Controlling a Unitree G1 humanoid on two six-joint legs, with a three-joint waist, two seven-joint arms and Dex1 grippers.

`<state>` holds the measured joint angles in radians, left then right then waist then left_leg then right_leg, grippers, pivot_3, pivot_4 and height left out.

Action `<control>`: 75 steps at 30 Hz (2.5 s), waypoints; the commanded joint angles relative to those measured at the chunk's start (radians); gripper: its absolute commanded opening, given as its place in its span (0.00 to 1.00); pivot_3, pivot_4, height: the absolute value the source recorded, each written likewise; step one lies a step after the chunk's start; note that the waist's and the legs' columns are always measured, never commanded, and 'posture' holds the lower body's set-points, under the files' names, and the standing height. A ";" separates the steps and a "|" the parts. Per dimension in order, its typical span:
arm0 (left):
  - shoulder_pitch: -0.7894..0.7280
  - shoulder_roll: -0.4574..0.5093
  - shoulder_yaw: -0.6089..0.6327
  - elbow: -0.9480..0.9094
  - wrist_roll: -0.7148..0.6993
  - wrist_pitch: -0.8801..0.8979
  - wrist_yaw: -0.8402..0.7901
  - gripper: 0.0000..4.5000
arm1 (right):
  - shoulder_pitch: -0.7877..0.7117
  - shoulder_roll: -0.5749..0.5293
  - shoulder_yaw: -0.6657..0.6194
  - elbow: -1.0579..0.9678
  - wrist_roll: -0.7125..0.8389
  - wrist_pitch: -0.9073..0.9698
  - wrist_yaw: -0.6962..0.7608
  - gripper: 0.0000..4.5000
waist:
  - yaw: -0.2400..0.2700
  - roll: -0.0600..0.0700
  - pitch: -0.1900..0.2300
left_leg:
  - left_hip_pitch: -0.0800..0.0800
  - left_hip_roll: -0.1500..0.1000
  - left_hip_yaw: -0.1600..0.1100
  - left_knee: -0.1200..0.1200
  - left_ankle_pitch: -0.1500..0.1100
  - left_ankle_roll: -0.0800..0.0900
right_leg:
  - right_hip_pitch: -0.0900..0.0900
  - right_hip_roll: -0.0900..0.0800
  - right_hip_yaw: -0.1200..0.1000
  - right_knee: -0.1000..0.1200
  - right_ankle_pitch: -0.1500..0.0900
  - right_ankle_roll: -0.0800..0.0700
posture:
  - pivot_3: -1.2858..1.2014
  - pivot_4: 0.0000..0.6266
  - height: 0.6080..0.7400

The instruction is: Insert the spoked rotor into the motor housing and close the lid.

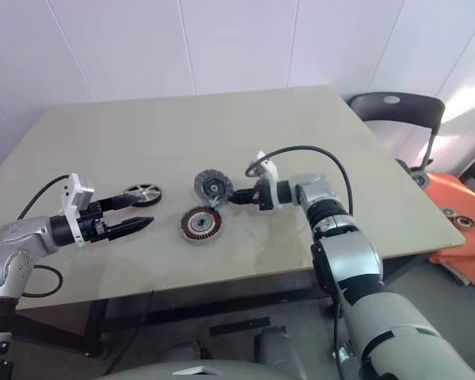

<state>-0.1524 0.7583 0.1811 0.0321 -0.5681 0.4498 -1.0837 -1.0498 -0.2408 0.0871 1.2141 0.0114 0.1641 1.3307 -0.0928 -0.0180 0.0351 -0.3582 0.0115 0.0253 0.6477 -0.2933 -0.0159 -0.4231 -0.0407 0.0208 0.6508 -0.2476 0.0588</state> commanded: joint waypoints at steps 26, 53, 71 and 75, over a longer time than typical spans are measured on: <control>0.003 0.004 0.028 -0.027 -0.006 -0.006 0.007 1.00 | -0.164 -0.004 -0.024 0.057 -0.055 -0.183 -0.067 0.01 | 0.023 0.000 0.000 | 0.000 -0.001 0.000 0.001 0.000 0.000 | 0.000 -0.001 0.000 0.001 0.000 0.000 | 0.52 0.00 1.00; 0.010 0.012 0.034 -0.028 -0.008 -0.002 0.001 1.00 | -0.065 0.041 0.012 0.073 -0.106 -0.182 -0.115 0.12 | 0.021 0.000 0.000 | 0.001 0.000 0.000 0.000 0.000 0.000 | 0.000 -0.001 0.000 0.001 0.000 0.000 | 0.52 0.00 1.00; 0.008 0.007 0.038 -0.028 -0.011 -0.003 0.005 1.00 | -0.073 -0.067 0.030 0.033 -0.116 -0.145 0.072 0.44 | 0.023 0.000 0.000 | 0.000 -0.001 0.000 0.001 0.000 0.000 | 0.000 -0.001 0.000 0.001 0.000 0.000 | 0.52 0.00 1.00; 0.016 0.004 0.044 -0.027 -0.012 -0.007 0.006 1.00 | -0.072 -0.076 -0.034 -0.018 -0.041 -0.092 0.091 0.32 | 0.019 0.000 0.000 | 0.001 -0.001 0.000 0.001 0.000 0.000 | 0.000 -0.001 0.000 0.001 0.000 0.000 | 0.52 0.00 1.00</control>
<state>-0.1296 0.7580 0.1934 0.0296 -0.5700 0.4522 -1.0781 -1.1058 -0.3167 0.0869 1.2588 -0.0784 0.0580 1.4037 -0.0737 -0.0176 0.0353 -0.3571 0.0109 0.0256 0.6482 -0.2933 -0.0159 -0.4230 -0.0412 0.0209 0.6522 -0.2476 0.0585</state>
